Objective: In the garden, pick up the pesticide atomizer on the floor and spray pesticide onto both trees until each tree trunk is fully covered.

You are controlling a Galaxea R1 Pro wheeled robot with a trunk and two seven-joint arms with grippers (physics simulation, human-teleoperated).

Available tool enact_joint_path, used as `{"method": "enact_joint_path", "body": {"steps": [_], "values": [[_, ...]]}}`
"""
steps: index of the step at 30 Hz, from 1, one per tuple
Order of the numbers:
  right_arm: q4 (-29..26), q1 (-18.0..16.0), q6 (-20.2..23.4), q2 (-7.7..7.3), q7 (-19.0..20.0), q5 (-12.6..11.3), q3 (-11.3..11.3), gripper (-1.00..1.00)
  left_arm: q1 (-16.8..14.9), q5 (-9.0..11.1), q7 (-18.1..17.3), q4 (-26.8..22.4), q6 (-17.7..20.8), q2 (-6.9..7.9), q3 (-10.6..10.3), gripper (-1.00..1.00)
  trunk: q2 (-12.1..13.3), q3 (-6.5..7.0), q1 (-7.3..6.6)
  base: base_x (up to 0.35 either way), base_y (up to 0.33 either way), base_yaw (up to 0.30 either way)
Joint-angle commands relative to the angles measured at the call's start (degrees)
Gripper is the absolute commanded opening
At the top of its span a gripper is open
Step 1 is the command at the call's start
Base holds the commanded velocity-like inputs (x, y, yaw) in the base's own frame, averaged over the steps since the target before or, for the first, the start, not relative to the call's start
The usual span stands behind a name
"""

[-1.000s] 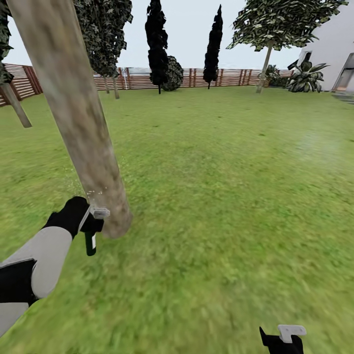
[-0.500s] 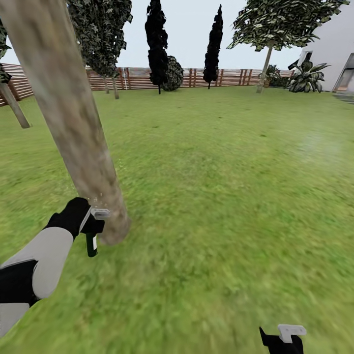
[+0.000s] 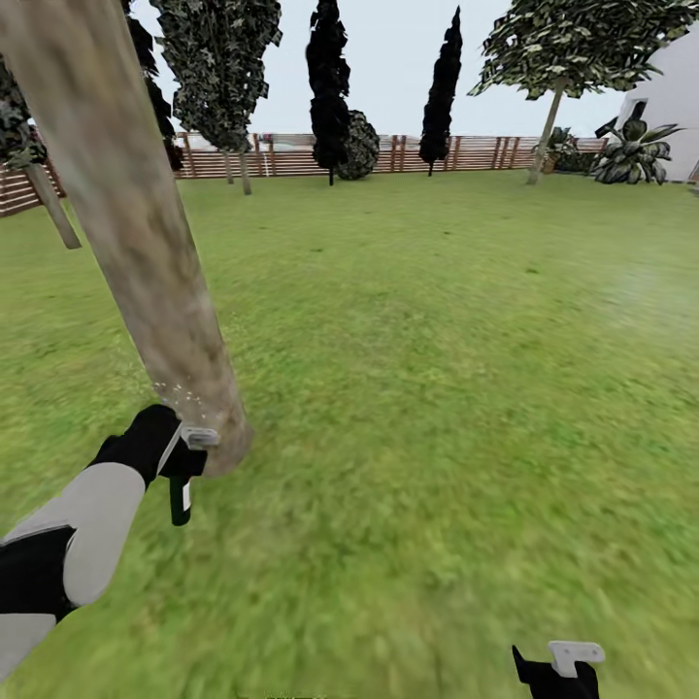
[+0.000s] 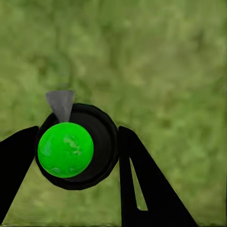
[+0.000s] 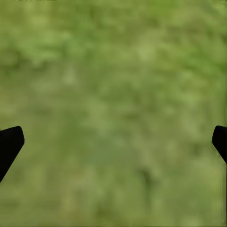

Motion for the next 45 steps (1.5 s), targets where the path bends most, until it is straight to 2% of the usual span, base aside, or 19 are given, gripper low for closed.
{"method": "enact_joint_path", "body": {"steps": [1, 5, 24, 38, 45], "values": [[0.03, -0.02, -0.18, 0.0, 0.47, 0.12, -0.5, 1.0, 0.95, -0.71, -0.44, -0.06, 0.13, -0.2, 0.42, -1.0, -0.02, -0.04, -0.02, -0.008, -0.275, 0.262], [0.03, -0.02, -0.25, -0.1, 0.47, 0.12, -0.5, 1.0, 2.32, -0.35, -0.46, -0.03, 0.05, -0.34, 0.41, -1.0, -0.02, -0.04, -0.02, 0.064, -0.273, 0.086], [0.03, -0.02, -0.27, -0.15, 0.47, 0.12, -0.5, 1.0, 2.38, -0.29, -0.28, -0.82, -0.13, -0.39, 0.49, -1.0, -0.02, -0.04, -0.02, 0.224, -0.202, 0.005], [0.03, -0.02, -0.27, -0.09, 0.47, 0.12, -0.5, 1.0, 2.38, -0.3, -0.28, -1.06, -0.13, -0.41, 0.74, -1.0, -0.02, -0.04, -0.02, 0.172, -0.229, 0.247], [0.02, -0.02, -0.27, -0.09, 0.47, 0.12, -0.5, 1.0, 1.43, -0.35, -0.23, -1.19, 0.02, -0.56, 0.51, -1.0, -0.02, -0.04, -0.02, -0.158, -0.191, 0.019]]}}
